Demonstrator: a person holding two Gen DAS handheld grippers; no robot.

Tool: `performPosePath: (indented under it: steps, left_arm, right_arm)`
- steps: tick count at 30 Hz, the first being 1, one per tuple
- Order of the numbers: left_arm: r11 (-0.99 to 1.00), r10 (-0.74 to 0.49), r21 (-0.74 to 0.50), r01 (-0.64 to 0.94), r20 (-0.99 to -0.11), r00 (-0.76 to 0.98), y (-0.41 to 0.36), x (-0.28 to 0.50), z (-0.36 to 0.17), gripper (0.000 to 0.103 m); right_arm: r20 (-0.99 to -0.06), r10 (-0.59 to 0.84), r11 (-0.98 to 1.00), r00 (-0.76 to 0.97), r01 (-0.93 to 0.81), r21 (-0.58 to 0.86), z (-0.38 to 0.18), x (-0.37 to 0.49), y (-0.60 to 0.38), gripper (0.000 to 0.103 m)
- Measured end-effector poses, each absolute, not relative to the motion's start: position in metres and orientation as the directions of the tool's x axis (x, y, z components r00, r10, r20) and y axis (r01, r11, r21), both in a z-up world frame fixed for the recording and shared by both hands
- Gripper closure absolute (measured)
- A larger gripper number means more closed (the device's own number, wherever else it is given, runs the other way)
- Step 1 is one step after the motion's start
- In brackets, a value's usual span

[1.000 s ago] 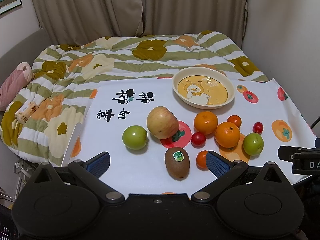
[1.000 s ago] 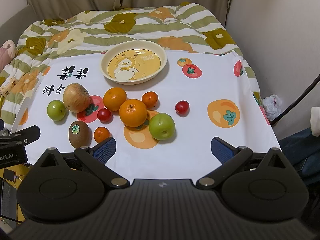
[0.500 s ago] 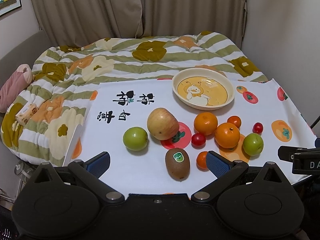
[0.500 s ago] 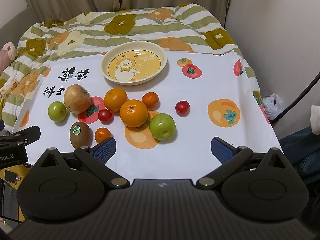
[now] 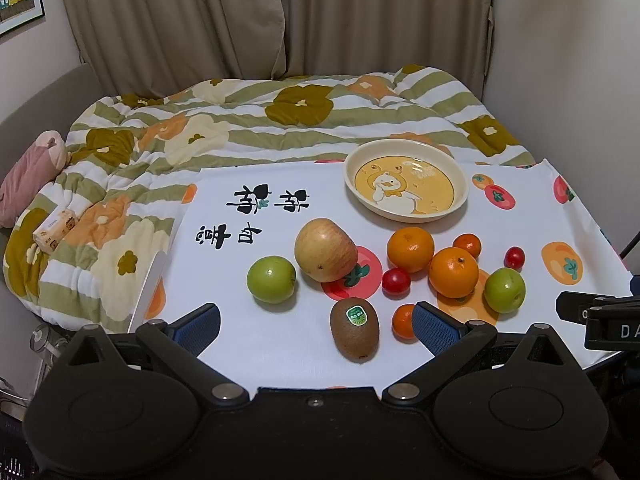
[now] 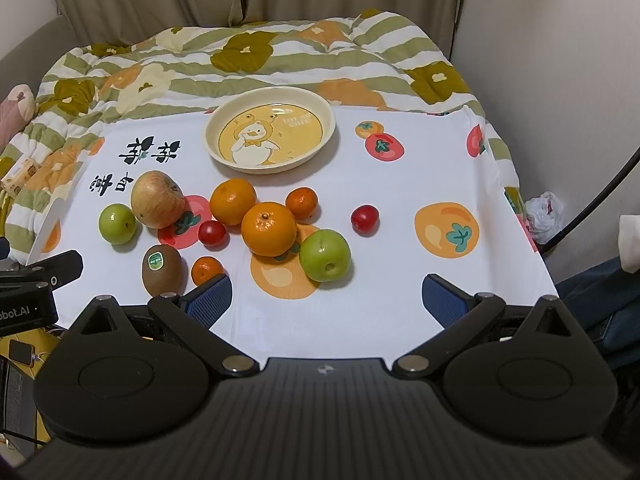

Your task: Organize fruits

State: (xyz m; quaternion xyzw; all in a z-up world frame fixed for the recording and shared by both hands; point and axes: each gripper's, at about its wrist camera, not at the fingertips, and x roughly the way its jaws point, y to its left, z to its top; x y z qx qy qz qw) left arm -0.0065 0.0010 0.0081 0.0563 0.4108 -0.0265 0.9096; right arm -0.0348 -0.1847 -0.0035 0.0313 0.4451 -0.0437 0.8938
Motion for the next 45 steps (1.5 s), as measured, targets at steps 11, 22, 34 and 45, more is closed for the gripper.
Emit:
performPosePath:
  steps: [11, 22, 34, 45]
  left_arm:
    - [0.994, -0.003, 0.072, 0.085, -0.746, 0.666, 0.005, -0.009, 0.012, 0.0]
    - [0.993, -0.007, 0.072, 0.09, -0.742, 0.671, 0.006, -0.009, 0.012, 0.0]
    - [0.994, -0.017, 0.059, 0.091, -0.744, 0.668, 0.006, -0.008, 0.011, 0.0]
    - [0.992, -0.043, 0.046, 0.118, -0.757, 0.652, 0.013, -0.003, 0.007, 0.0]
  right_arm:
    - [-0.795, -0.05, 0.994, 0.605, 0.104, 0.017, -0.002, -0.036, -0.184, 0.0]
    - [-0.792, -0.05, 0.995, 0.609, 0.102, 0.016, -0.002, -0.037, -0.183, 0.0]
    - [-0.791, -0.051, 0.995, 0.609, 0.103, 0.015, -0.001, -0.037, -0.182, 0.0]
    - [-0.786, -0.06, 0.993, 0.615, 0.118, 0.016, 0.003, -0.031, -0.179, 0.0]
